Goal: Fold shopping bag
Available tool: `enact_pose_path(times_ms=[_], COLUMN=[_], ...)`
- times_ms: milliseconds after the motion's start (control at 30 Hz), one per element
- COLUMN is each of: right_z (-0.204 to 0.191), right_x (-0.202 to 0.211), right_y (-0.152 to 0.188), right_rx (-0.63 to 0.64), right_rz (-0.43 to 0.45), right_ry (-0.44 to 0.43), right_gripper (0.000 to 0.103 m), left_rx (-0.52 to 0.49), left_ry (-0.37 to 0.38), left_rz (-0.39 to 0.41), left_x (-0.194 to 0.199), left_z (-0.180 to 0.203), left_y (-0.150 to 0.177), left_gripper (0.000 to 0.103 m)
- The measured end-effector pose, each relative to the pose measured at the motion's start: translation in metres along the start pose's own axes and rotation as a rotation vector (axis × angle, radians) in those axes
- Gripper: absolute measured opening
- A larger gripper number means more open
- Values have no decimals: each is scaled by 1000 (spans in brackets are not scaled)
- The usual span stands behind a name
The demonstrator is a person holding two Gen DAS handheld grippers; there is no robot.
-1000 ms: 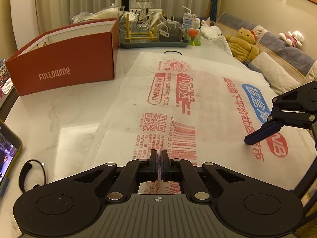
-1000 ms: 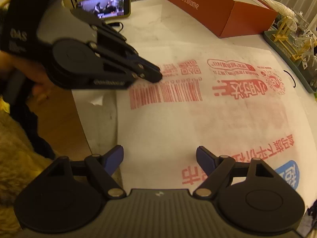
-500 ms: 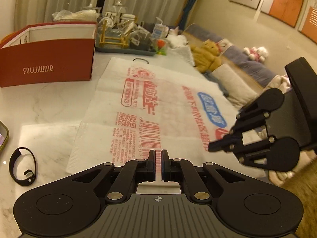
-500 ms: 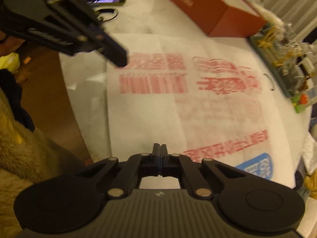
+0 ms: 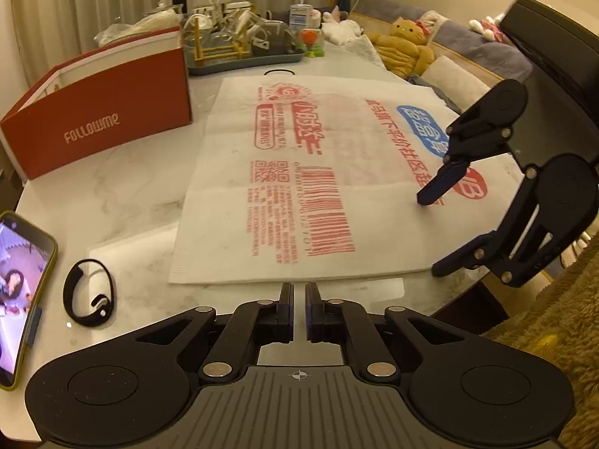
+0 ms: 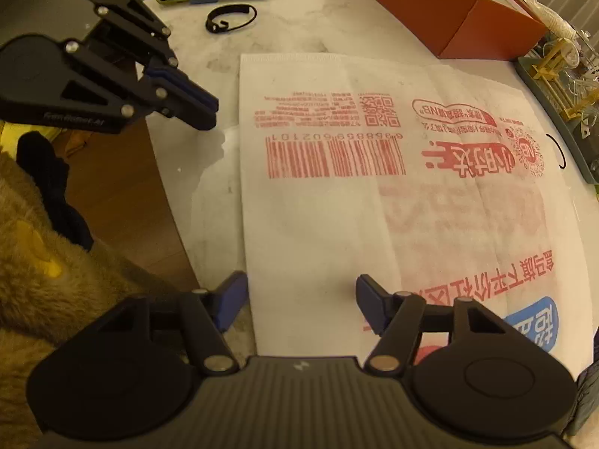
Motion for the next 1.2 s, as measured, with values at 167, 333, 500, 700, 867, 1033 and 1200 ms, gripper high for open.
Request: enact_pose_path(times_ms=[167,333,500,700,867,1033,1200], right_z=[13,1,-6,-10,-14,-15,-10], right_x=[-1,0,3,44,96,124,108], right_y=[3,5,6,-3,-19,-38,-47], right_rx=[-97,-35,-12,-39,-84,-70,-134], right_rz=[9,8,27,118,176,136,91], right_ry=[-51,12,74,84,-104,-223,-325], right_gripper=[62,2,1,1,1,3,3], left_rx=[-21,-3,-3,-70,-92,-119,-84], left_ry=[51,73,78,88,83,74,71], left_rz=[2,20,26,24,21,51,72], left_x=[0,3,5,4,4,10,17], left_z=[7,5,3,8,17,23,25], left_y=[-2,-2,-2,6,7,2,-1], left_gripper=[41,75,75,75,75,75,75])
Point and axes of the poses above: each gripper's, at about its wrist camera, not at the fingertips, and x roughly against the way its jaws point, z to its right, y to its underside, the point moved 4 cm from there along -x, roughly the way its jaws point, and after that the axes turned 14 degrees about -y, right-handed, at the moved point
